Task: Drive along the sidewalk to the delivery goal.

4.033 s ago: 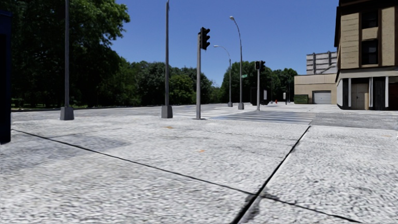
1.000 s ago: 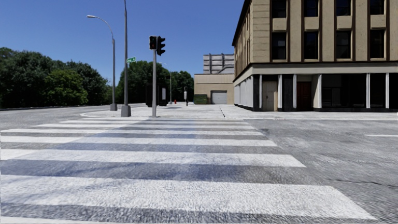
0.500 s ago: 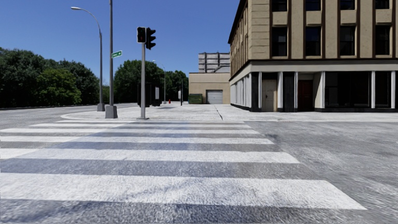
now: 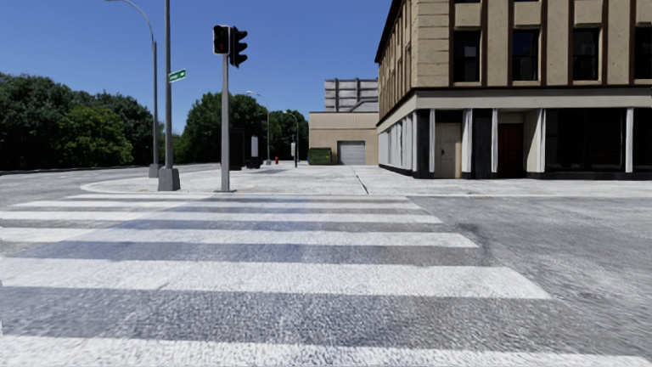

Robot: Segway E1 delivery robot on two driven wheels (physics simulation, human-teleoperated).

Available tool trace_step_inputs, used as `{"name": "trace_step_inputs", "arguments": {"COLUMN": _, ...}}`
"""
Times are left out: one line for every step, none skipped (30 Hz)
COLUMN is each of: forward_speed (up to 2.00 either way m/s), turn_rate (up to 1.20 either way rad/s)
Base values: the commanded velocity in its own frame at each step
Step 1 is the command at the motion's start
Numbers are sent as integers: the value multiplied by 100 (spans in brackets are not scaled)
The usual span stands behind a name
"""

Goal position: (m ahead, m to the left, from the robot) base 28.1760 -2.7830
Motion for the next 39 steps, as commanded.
{"name": "trace_step_inputs", "arguments": {"forward_speed": 132, "turn_rate": 0}}
{"name": "trace_step_inputs", "arguments": {"forward_speed": 132, "turn_rate": 0}}
{"name": "trace_step_inputs", "arguments": {"forward_speed": 133, "turn_rate": 0}}
{"name": "trace_step_inputs", "arguments": {"forward_speed": 134, "turn_rate": 0}}
{"name": "trace_step_inputs", "arguments": {"forward_speed": 134, "turn_rate": 0}}
{"name": "trace_step_inputs", "arguments": {"forward_speed": 134, "turn_rate": 0}}
{"name": "trace_step_inputs", "arguments": {"forward_speed": 134, "turn_rate": 0}}
{"name": "trace_step_inputs", "arguments": {"forward_speed": 135, "turn_rate": 0}}
{"name": "trace_step_inputs", "arguments": {"forward_speed": 135, "turn_rate": 0}}
{"name": "trace_step_inputs", "arguments": {"forward_speed": 136, "turn_rate": 0}}
{"name": "trace_step_inputs", "arguments": {"forward_speed": 136, "turn_rate": 0}}
{"name": "trace_step_inputs", "arguments": {"forward_speed": 136, "turn_rate": 0}}
{"name": "trace_step_inputs", "arguments": {"forward_speed": 136, "turn_rate": 0}}
{"name": "trace_step_inputs", "arguments": {"forward_speed": 137, "turn_rate": 0}}
{"name": "trace_step_inputs", "arguments": {"forward_speed": 139, "turn_rate": 0}}
{"name": "trace_step_inputs", "arguments": {"forward_speed": 146, "turn_rate": 0}}
{"name": "trace_step_inputs", "arguments": {"forward_speed": 146, "turn_rate": 0}}
{"name": "trace_step_inputs", "arguments": {"forward_speed": 154, "turn_rate": 0}}
{"name": "trace_step_inputs", "arguments": {"forward_speed": 159, "turn_rate": 0}}
{"name": "trace_step_inputs", "arguments": {"forward_speed": 200, "turn_rate": 0}}
{"name": "trace_step_inputs", "arguments": {"forward_speed": 200, "turn_rate": 0}}
{"name": "trace_step_inputs", "arguments": {"forward_speed": 200, "turn_rate": 0}}
{"name": "trace_step_inputs", "arguments": {"forward_speed": 200, "turn_rate": 0}}
{"name": "trace_step_inputs", "arguments": {"forward_speed": 200, "turn_rate": 0}}
{"name": "trace_step_inputs", "arguments": {"forward_speed": 200, "turn_rate": 0}}
{"name": "trace_step_inputs", "arguments": {"forward_speed": 200, "turn_rate": 0}}
{"name": "trace_step_inputs", "arguments": {"forward_speed": 200, "turn_rate": 0}}
{"name": "trace_step_inputs", "arguments": {"forward_speed": 200, "turn_rate": 0}}
{"name": "trace_step_inputs", "arguments": {"forward_speed": 200, "turn_rate": 0}}
{"name": "trace_step_inputs", "arguments": {"forward_speed": 200, "turn_rate": 0}}
{"name": "trace_step_inputs", "arguments": {"forward_speed": 200, "turn_rate": 0}}
{"name": "trace_step_inputs", "arguments": {"forward_speed": 200, "turn_rate": 0}}
{"name": "trace_step_inputs", "arguments": {"forward_speed": 200, "turn_rate": 0}}
{"name": "trace_step_inputs", "arguments": {"forward_speed": 200, "turn_rate": 0}}
{"name": "trace_step_inputs", "arguments": {"forward_speed": 200, "turn_rate": 0}}
{"name": "trace_step_inputs", "arguments": {"forward_speed": 200, "turn_rate": 0}}
{"name": "trace_step_inputs", "arguments": {"forward_speed": 200, "turn_rate": 0}}
{"name": "trace_step_inputs", "arguments": {"forward_speed": 200, "turn_rate": 0}}
{"name": "trace_step_inputs", "arguments": {"forward_speed": 200, "turn_rate": -10}}
